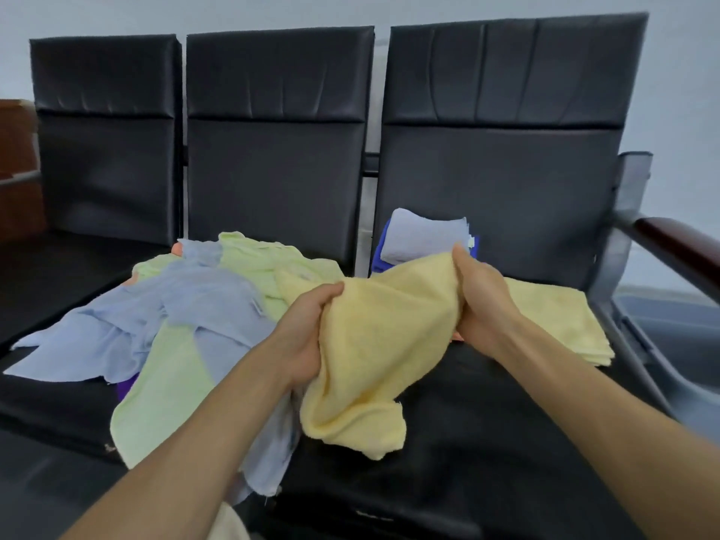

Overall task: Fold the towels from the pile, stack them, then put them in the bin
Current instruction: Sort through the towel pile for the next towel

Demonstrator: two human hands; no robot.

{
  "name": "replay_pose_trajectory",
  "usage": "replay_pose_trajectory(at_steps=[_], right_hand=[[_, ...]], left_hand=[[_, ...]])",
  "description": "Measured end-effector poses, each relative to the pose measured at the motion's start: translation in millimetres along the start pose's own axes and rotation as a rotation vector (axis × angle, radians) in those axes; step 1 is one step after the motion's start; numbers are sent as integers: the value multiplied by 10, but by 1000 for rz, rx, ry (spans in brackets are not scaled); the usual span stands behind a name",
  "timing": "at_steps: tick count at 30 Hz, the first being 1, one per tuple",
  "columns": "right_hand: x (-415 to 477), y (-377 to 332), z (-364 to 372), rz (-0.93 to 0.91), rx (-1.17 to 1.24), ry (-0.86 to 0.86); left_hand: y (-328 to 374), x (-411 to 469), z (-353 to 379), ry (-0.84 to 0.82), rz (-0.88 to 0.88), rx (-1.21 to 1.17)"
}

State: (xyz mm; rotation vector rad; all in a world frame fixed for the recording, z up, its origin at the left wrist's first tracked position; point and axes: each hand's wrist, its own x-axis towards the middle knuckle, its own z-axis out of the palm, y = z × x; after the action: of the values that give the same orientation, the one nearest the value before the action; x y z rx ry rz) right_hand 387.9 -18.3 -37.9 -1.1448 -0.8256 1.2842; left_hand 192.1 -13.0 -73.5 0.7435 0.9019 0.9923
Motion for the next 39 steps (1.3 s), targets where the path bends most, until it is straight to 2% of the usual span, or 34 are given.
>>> replay_pose_trajectory(at_steps=[4,8,10,14,16,18,20,23,26,29,32,35,37,39], right_hand=[[-65,61,-613,-111,-100,-123],[-3,199,-1052,-137,-256,36],[92,244,-1180,-211,-415,125],[173,211,-1308,-486,-941,166],[189,189,-1377,-538,-1015,197],[185,140,-1431,-489,-892,276],[154,68,-1479,-374,-626,350],[40,-30,-1484,-228,-274,339],[-16,-63,-1476,-196,-188,343],[0,-70,-1490,-146,-229,301],[29,-74,-1559,-71,-295,221],[33,-87,-1676,9,-375,-7],[48,-55,-1740,-8,-620,-81],[78,0,-1750,-75,-975,-15]], left_hand=[[-144,101,243,-92,-38,-28],[-291,259,441,-67,-51,0],[-348,336,515,-28,-44,-9],[-395,427,573,-27,-29,-88],[-395,433,597,-42,-37,-123],[-389,426,611,-17,-47,-126],[-394,411,618,6,-59,-93],[-402,379,613,-31,-41,11],[-389,344,593,-90,-20,12],[-330,362,521,-41,5,-80],[-269,422,372,113,27,-176],[-228,485,169,296,37,-97],[-216,520,74,355,57,11],[-226,556,15,369,101,183]])
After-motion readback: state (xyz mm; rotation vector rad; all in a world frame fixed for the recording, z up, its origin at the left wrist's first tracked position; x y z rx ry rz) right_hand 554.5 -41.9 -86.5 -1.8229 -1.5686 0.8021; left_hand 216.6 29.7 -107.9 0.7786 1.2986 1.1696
